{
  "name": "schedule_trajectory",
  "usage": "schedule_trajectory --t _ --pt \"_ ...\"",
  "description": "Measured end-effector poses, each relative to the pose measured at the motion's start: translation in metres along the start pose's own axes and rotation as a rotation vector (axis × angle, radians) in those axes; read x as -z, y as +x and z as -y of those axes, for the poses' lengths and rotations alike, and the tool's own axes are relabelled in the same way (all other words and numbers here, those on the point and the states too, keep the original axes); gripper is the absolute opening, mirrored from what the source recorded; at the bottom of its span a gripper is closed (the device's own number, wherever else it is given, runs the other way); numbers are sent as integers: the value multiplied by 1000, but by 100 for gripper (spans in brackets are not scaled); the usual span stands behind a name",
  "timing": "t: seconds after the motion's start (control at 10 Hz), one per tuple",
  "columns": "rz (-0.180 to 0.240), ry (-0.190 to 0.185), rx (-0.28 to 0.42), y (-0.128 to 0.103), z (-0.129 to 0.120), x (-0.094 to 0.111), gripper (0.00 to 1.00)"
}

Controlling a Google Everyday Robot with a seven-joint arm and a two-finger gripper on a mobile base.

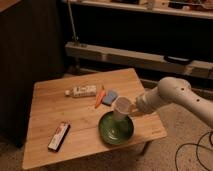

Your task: Place the ceramic cup in the ceramic bowl

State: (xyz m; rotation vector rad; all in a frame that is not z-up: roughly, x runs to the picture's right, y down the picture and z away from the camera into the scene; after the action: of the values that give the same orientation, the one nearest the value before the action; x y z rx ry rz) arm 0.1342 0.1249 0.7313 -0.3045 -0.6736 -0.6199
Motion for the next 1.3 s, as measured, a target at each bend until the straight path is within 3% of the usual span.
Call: schedule_trajectory --t 0.4,0.6,0.7,1.0,1.2,1.3 --pt "47 -23 -11 -3 -6 -17 4" --pt "56 -100 23 -9 -2 -26 25" --pt "67 -158 49 -13 3 -34 37" --pt "95 -211 79 -18 6 -46 69" --pt "103 -227 88 -19 4 -47 80" --pt "110 -223 95 -20 7 -48 80"
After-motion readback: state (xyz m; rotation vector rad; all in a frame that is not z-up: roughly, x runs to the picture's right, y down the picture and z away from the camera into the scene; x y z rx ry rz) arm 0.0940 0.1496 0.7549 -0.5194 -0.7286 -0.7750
